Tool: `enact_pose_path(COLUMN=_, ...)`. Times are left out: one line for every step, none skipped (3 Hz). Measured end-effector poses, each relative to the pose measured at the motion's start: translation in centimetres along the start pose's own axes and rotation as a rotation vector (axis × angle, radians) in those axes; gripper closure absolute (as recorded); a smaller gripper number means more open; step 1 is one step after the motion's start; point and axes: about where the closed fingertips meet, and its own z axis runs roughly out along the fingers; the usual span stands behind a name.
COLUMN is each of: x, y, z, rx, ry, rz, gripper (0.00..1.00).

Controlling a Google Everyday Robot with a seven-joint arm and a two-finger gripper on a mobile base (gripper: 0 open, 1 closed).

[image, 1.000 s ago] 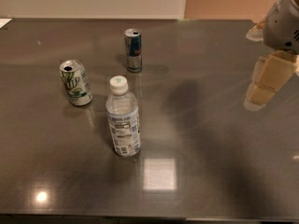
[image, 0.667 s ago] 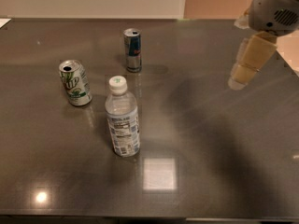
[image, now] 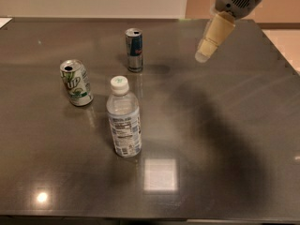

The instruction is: Pick redbull can

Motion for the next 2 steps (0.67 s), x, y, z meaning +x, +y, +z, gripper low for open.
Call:
enact_pose_path(x=-2.9, y=-2.1, z=2.7, rx=0.037, ry=-0.042, rz=0.044, gripper=0.00)
enact_pose_path(x=-5.2, y=-3.3, z=4.6, rx=0.084, ry=-0.099, rz=0.108, gripper=0.00)
